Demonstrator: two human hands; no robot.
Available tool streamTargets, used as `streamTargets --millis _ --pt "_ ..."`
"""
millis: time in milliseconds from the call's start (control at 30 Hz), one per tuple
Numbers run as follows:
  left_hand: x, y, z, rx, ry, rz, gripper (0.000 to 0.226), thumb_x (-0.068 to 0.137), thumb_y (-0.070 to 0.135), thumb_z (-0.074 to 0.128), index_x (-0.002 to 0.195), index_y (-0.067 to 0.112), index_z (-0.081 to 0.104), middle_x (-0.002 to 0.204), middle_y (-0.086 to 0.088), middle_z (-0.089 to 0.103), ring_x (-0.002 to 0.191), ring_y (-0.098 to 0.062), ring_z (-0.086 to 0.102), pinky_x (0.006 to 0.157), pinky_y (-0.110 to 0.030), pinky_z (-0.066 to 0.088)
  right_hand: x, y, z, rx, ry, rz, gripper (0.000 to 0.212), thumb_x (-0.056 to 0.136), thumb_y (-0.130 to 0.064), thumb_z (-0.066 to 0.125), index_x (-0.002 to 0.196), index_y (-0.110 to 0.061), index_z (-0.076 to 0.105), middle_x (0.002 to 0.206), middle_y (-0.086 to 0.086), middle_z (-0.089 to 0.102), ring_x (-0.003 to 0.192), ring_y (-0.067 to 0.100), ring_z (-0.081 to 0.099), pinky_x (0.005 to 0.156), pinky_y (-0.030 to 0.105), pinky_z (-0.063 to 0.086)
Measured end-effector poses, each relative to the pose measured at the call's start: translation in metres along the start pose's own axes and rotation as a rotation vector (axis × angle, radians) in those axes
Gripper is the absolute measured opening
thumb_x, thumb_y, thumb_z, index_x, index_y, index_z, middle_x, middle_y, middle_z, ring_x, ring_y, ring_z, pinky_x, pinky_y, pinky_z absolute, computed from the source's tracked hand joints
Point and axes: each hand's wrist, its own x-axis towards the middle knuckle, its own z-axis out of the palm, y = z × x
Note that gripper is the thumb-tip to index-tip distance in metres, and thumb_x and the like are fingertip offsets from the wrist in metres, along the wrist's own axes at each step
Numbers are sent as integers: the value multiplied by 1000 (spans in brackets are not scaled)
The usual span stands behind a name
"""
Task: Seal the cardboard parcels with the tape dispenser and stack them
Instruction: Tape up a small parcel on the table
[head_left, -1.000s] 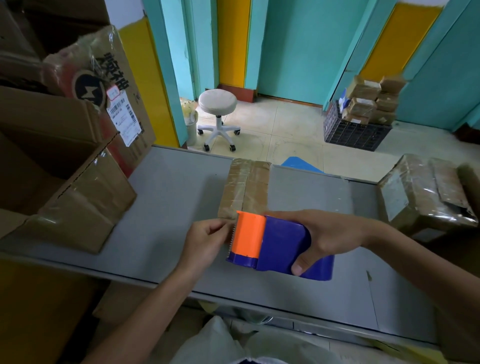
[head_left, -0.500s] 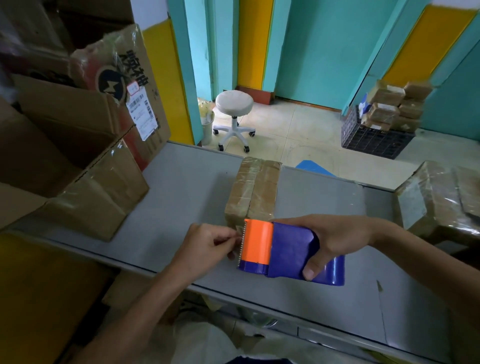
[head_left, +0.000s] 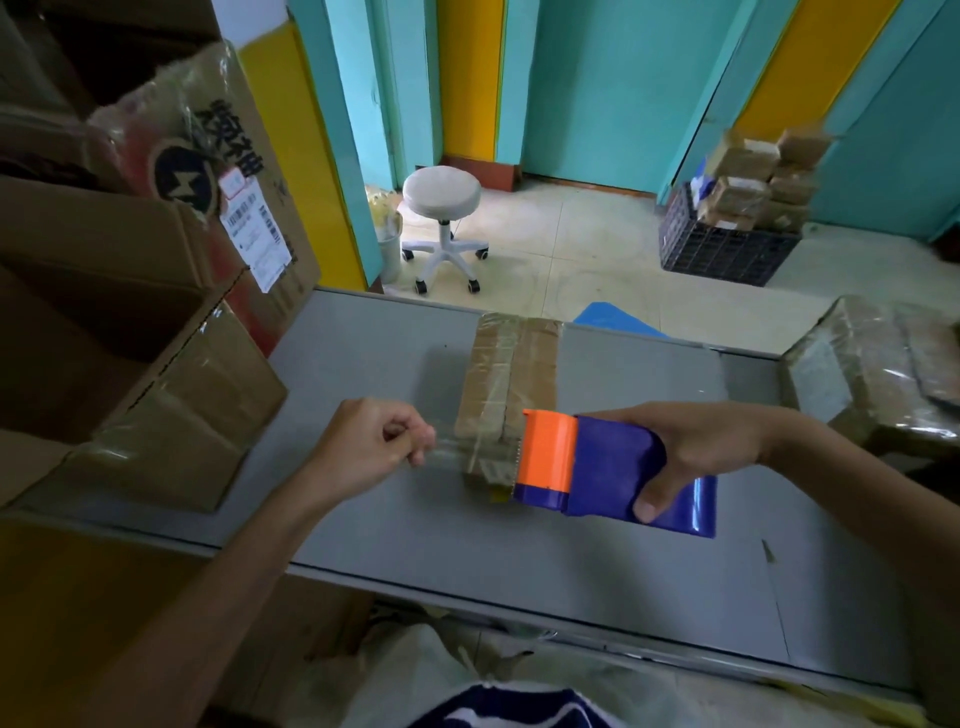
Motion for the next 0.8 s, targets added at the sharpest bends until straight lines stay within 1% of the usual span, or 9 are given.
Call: streamTargets --millis 167,367,433,500,567,633,700,767,800 --pt "16 -19 18 -9 -46 -109 31 85 9 65 58 24 63 43 14 59 44 6 53 51 -10 41 8 -2 -3 -47 3 71 66 65 -24 78 125 -30 49 107 -11 67 96 12 65 84 31 55" --pt "24 -28 26 -45 -32 -55 34 87 17 64 54 28 64 47 12 62 51 3 58 61 -14 43 16 -4 -9 -66 -15 132 59 63 -30 77 116 -32 52 103 -16 67 92 7 66 72 20 52" --pt "22 -35 31 17 -68 -152 35 87 31 64 53 25 66 50 10 64 53 1 60 60 -20 44 15 -3 -9 -75 -30 158 58 62 -31 76 115 -34 52 102 -17 67 93 8 66 72 20 52" --pt "15 -46 35 216 -143 -302 42 84 48 61 57 17 71 55 5 67 58 -7 64 61 -25 49 11 0 -11 -81 -36 179 58 62 -30 77 116 -33 52 101 -17 67 93 8 66 73 19 52" --pt "7 -52 36 275 -65 -360 43 84 49 59 65 13 73 63 0 70 69 -18 67 67 -30 52 5 4 -12 -83 -29 181 61 63 -30 76 119 -30 52 103 -16 67 93 8 66 75 22 53" --pt "9 -41 32 291 227 -244 31 88 36 55 81 12 72 79 -8 72 82 -27 67 71 -33 49 2 6 -11 -75 -3 170 64 63 -29 77 122 -29 51 104 -16 67 93 7 66 79 24 54" --pt "19 -12 35 340 393 73 30 90 28 45 99 12 69 101 -9 68 96 -29 62 80 -31 44 4 7 -10 -57 5 159 66 63 -27 77 123 -30 50 104 -18 67 91 4 65 79 24 54" --pt "31 16 50 369 241 334 45 92 34 31 124 17 58 132 -7 55 123 -24 48 101 -37 34 7 8 -8 -46 3 144 66 64 -26 77 124 -31 50 105 -17 67 92 4 65 81 26 54" --pt "34 23 60 411 110 381 53 94 43 20 137 23 45 147 -2 38 137 -21 31 110 -42 21 8 9 -8 -45 4 139 66 64 -26 77 124 -32 50 106 -16 67 93 6 65 82 28 54"
